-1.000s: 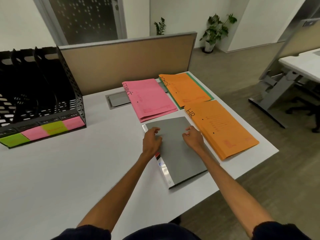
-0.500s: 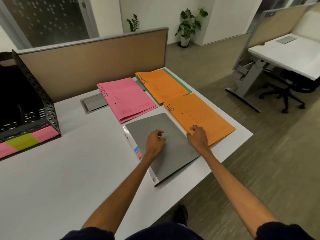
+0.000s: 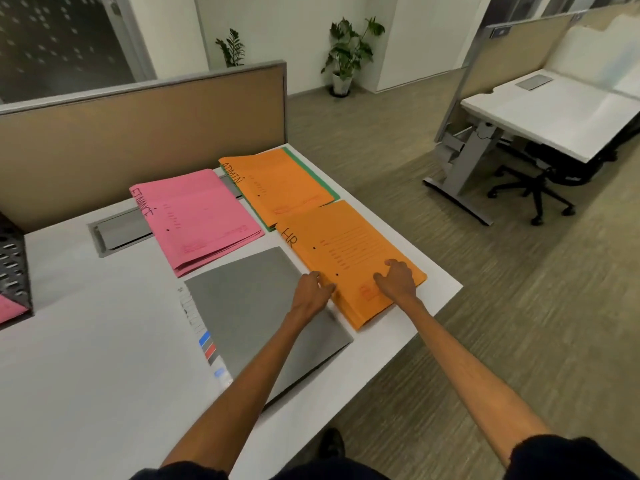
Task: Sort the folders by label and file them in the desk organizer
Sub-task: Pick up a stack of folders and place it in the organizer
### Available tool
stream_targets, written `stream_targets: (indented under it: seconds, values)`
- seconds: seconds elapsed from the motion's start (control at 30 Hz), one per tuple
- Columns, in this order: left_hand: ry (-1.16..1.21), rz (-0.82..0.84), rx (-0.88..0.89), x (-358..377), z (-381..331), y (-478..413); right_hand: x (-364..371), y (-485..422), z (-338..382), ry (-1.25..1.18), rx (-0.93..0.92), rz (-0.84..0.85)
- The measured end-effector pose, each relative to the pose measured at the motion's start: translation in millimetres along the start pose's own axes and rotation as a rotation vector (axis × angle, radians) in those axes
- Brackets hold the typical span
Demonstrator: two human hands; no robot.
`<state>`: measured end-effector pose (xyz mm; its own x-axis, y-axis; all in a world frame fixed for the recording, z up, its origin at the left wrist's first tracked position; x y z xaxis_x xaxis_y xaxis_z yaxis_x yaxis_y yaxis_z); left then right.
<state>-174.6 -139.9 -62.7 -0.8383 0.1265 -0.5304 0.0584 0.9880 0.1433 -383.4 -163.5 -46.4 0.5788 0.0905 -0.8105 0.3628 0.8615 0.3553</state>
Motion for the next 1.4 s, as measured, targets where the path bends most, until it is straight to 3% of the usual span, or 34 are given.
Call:
stream_targets:
  seconds: [0.23,0.53,1.0,1.4]
  values:
    - [-0.024,-0.123,-0.152,25,-9,-28,-8,-48,-22,0.073,0.112,0.125]
    - [0.042,-0.198,-0.262,33,-2,-33,-3,-67,-30,0.173,0.114,0.019]
    - [0.314,-0.326,-0.213,29,-7,-31,-17,-82,-52,-0.071,0.210,-0.009]
    - [0.514,-0.397,0.016,-29,-22,-15,-18,-52,-18,-0.412,0.137,-0.091]
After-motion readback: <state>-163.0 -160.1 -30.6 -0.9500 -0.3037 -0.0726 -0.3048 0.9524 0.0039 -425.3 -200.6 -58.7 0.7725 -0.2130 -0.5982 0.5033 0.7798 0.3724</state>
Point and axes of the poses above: each hand's wrist, its own y-axis away from the middle knuckle, its own x-axis out of the palm, z = x × y, the point moved 4 cm from there along -y, towards the middle knuckle, and after that the axes turned 9 degrees about x, right-handed, at the moved point
